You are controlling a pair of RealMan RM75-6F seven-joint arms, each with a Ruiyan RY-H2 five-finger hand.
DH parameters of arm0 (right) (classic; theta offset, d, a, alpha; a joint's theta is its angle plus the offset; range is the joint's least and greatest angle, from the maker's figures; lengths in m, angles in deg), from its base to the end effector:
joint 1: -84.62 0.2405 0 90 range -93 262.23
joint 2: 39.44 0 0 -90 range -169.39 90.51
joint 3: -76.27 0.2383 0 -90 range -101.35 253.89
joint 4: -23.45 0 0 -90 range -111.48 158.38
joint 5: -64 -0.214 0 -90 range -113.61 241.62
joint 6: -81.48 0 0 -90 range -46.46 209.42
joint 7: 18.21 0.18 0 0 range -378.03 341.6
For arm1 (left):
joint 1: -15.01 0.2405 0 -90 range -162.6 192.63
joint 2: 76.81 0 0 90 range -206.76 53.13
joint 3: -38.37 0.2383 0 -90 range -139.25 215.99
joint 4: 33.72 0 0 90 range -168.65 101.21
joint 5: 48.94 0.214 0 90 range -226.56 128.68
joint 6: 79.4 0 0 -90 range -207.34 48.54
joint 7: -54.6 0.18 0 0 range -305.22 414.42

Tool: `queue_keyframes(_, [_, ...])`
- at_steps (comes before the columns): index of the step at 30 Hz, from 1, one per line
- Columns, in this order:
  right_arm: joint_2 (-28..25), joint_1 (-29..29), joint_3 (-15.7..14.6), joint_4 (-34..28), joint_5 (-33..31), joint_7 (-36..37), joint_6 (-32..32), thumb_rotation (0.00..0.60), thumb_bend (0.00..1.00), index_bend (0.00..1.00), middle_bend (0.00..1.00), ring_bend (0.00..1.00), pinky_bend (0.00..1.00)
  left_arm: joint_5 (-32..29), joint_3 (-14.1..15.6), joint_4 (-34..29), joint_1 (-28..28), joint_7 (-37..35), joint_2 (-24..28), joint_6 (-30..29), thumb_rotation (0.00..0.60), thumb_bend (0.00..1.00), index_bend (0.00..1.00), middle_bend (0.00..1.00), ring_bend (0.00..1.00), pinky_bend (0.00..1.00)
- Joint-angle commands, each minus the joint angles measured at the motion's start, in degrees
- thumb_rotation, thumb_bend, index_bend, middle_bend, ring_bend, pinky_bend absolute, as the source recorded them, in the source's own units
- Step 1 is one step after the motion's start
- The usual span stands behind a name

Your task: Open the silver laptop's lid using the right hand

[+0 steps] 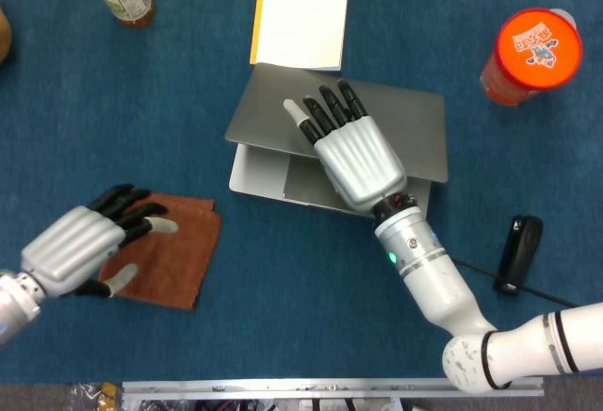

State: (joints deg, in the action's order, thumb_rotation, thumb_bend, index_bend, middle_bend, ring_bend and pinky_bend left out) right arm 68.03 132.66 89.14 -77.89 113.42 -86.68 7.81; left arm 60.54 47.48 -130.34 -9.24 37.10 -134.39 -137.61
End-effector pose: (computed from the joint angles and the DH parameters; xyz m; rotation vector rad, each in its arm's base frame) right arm 0.0019 -0.2830 -0.0824 1.9543 -0.6425 0.8107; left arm -0.2345 0.2096 0.0519 -2.2159 -1.1650 -0.7929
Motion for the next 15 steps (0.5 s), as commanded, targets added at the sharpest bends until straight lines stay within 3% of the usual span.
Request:
queue_keyframes(1, [-0.2,0.2,-0.1,-0.1,-0.2,0.0,-0.2,0.600,0.46,0.06,0.13,0.00,0.06,0.1,-0.1,0.6,-2.0,0.2,-2.0,2.0,0.600,0.47,0.20,0.12,0.01,0.00])
queue_keyframes(15, [-2.0,2.0,0.5,-0.4,-1.6,0.3,-0.4,0.600,0.46,0.05,0.13,0.00,0.06,-1.0,-0.5,4.6,-9.5,0.9,-10.2,7.3,0.600,0.47,0.13,0.09,0.01,0.00])
